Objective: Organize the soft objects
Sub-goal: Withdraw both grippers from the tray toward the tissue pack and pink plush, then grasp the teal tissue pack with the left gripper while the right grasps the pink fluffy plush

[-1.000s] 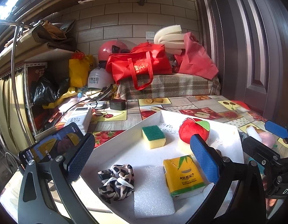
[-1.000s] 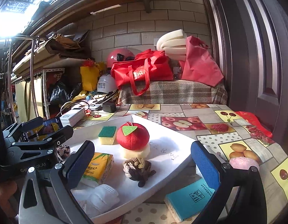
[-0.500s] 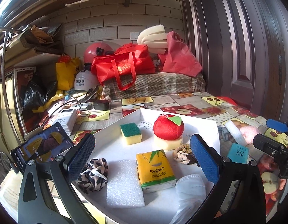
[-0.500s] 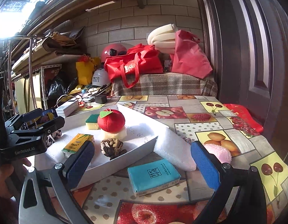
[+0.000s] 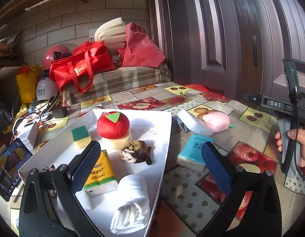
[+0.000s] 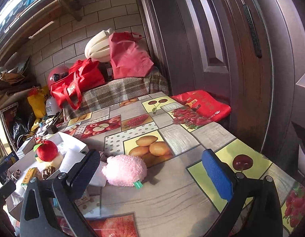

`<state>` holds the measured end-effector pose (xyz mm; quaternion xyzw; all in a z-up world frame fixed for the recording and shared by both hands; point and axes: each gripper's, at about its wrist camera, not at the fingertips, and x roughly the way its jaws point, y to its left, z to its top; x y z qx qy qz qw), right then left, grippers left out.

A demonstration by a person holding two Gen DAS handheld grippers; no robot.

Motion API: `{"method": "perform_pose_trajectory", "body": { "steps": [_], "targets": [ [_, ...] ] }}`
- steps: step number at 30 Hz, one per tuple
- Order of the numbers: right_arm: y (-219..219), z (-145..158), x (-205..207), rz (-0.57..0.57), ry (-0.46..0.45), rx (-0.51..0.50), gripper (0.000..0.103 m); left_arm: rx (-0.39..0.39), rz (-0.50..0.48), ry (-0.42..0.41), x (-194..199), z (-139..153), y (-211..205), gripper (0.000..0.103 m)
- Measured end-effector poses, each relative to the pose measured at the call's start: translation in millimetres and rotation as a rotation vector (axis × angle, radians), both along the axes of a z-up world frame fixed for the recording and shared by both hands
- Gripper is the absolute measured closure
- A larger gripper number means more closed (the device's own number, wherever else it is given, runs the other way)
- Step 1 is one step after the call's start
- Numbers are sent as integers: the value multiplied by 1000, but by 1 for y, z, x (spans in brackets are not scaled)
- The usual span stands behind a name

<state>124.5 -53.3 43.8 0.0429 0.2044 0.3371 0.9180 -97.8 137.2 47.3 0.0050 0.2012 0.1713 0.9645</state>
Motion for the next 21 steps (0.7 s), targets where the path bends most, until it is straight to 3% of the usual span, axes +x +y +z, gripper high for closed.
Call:
{"method": "perform_pose_trajectory", "body": {
  "steps": [3, 10, 14, 18, 21],
  "targets": [
    [-6, -3, 7, 4, 48, 35, 0, -13, -112, 105, 32, -6, -19, 0],
    [-17, -6, 15, 17, 106, 104, 0, -9, -135, 275, 101, -23, -33, 1],
    [-19, -14, 32, 37, 198, 129, 0, 36, -164, 398, 125, -38, -46, 1],
    [-18, -23, 45, 45, 291, 131, 0, 64, -194, 427, 124, -44, -54, 22],
    [0, -25, 47, 105, 312, 65, 0, 26, -235, 408, 117, -41, -57, 28]
  ]
}}
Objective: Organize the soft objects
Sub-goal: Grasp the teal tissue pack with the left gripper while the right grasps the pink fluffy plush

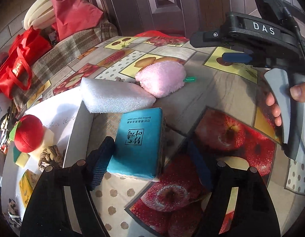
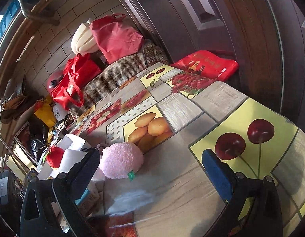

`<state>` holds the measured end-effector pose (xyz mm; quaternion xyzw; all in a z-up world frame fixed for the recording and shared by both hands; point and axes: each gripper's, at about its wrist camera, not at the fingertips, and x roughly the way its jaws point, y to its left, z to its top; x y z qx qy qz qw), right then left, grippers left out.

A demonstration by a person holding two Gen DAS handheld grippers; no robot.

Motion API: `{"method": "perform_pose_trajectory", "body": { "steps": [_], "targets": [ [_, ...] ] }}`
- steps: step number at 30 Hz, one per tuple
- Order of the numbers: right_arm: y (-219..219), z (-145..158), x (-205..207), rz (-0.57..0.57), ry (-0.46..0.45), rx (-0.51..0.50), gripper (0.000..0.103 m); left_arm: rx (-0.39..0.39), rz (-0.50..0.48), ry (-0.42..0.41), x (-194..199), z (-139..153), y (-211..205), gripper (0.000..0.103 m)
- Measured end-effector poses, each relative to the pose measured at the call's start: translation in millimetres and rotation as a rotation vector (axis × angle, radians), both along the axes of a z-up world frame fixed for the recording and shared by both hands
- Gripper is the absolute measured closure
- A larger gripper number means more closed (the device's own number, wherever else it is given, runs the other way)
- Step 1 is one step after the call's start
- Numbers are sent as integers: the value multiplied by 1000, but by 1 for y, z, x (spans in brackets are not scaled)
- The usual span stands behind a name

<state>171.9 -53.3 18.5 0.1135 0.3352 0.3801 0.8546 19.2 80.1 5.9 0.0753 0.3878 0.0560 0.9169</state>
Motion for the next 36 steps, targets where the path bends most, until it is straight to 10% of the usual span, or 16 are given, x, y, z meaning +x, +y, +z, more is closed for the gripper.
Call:
{"method": "perform_pose_trajectory", "body": {
  "steps": [14, 16, 17, 21, 36],
  "targets": [
    [95, -5, -1, 132, -100, -328, 0, -7, 73, 21, 11, -2, -1, 29],
    [95, -10, -2, 160, -74, -350, 9, -6, 56, 33, 13, -4, -3, 53],
    [96, -13, -2, 183, -53, -354, 29, -8, 58, 33, 12, -4, -2, 54],
    [81, -9, -5, 190, -45, -280, 36, -21, 47, 17, 8, -2, -3, 54],
    [9, 28, -74, 44, -300, -37, 35, -49, 75, -449, -76, 48, 2, 54]
  ]
}}
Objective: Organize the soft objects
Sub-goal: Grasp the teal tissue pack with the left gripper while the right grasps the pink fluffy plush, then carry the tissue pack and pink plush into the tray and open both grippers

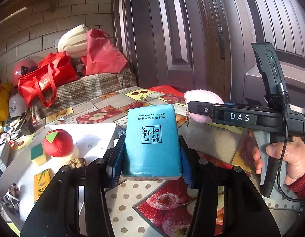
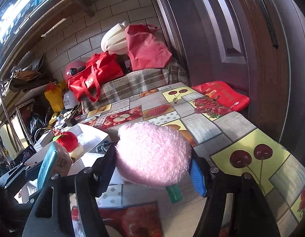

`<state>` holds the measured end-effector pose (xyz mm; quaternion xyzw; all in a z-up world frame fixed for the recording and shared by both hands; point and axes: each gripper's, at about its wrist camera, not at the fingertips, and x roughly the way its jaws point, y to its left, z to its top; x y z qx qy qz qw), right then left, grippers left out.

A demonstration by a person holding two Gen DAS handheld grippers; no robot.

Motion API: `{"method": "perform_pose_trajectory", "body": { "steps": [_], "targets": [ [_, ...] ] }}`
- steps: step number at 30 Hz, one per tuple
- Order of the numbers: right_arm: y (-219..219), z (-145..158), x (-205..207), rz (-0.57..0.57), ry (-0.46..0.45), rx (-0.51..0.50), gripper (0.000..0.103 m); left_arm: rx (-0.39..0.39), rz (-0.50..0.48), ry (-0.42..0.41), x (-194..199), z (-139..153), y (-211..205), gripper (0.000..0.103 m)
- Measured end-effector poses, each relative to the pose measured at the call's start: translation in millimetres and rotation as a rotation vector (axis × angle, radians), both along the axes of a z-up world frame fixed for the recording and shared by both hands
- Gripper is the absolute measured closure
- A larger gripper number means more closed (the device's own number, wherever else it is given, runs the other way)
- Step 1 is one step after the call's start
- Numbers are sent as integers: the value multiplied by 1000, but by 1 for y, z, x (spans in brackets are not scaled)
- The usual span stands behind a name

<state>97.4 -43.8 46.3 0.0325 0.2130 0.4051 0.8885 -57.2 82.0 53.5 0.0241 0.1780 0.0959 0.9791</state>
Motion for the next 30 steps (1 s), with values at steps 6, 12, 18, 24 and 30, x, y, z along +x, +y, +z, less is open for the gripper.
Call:
{"method": "perform_pose_trajectory", "body": {
  "steps": [6, 12, 18, 24, 30],
  "targets": [
    [14, 5, -37, 56, -145, -43, 35, -16, 23, -38, -24, 4, 5, 54],
    [28, 2, -49, 102, -133, -52, 35, -6, 48, -44, -40, 3, 8, 54],
    [38, 0, -65, 142, -139, -63, 35, -4, 88, -44, -58, 1, 22, 54],
    [55, -2, -78, 188, -146, -87, 35, -30, 162, -43, -77, -1, 51, 54],
    [76, -4, -90, 235, -148, -104, 35, -50, 281, -59, -95, -3, 90, 54]
  ]
}}
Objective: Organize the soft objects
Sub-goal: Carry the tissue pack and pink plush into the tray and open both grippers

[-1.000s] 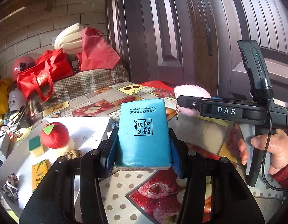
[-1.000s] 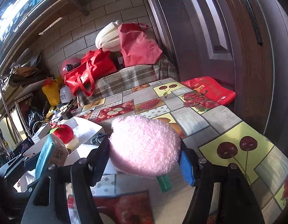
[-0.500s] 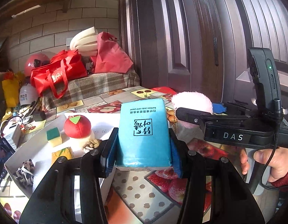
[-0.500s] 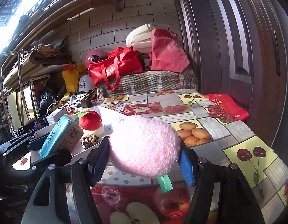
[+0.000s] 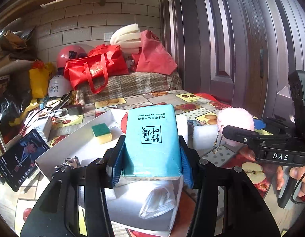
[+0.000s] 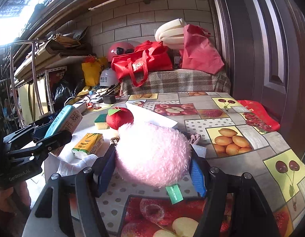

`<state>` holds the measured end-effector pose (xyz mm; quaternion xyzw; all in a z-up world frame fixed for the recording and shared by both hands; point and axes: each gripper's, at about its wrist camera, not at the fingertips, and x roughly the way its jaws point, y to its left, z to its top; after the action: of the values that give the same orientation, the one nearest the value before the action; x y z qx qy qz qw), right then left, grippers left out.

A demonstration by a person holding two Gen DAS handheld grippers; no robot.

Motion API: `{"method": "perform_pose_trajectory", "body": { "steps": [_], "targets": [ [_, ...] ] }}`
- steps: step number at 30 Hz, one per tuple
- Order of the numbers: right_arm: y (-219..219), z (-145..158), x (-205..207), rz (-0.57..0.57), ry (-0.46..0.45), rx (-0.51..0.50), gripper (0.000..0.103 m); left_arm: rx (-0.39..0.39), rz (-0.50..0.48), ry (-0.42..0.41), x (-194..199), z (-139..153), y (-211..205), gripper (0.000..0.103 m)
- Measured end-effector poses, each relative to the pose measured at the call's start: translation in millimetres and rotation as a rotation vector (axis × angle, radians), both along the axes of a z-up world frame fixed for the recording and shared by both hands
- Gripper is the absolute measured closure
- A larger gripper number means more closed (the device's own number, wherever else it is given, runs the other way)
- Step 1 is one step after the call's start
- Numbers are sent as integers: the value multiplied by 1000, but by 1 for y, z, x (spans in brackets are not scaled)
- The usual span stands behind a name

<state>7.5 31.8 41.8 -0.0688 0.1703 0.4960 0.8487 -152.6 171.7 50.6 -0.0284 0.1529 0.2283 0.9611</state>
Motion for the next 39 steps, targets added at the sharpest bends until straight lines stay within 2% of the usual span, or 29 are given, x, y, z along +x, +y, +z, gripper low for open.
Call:
{"method": "perform_pose_trajectory", "body": {
  "steps": [5, 9, 12, 17, 23, 28, 32, 34, 35, 36, 37, 39],
  "targets": [
    [20, -1, -3, 25, 22, -3, 35, -49, 110, 0, -11, -4, 40, 53],
    [43, -2, -11, 69, 18, -20, 35, -101, 143, 42, -2, -8, 63, 53],
    [64, -3, -16, 103, 18, -52, 35, -81, 150, 79, 10, -11, 66, 53],
    [91, -5, -12, 103, 31, -80, 35, -31, 166, 89, 23, -10, 73, 53],
    [113, -5, -2, 68, 45, -97, 35, -89, 233, 53, 17, -9, 97, 53],
    [127, -6, -2, 62, 33, -124, 35, -101, 246, 76, 21, -10, 104, 53],
    [129, -6, -6, 72, 15, -140, 32, -105, 260, 87, 22, -11, 105, 53],
    [131, -7, -4, 72, 22, -147, 22, -103, 274, 85, 22, -11, 106, 51],
    [131, -7, -4, 70, 24, -148, 15, -99, 283, 81, 21, -10, 105, 47],
    [131, -7, -4, 70, 25, -147, 12, -93, 295, 76, 20, -10, 104, 31],
    [131, -7, -4, 70, 21, -146, 0, -88, 303, 69, 19, -9, 103, 10],
    [127, -5, -7, 61, 2, -134, 0, -81, 325, 51, 15, -8, 103, 0]
  ]
}}
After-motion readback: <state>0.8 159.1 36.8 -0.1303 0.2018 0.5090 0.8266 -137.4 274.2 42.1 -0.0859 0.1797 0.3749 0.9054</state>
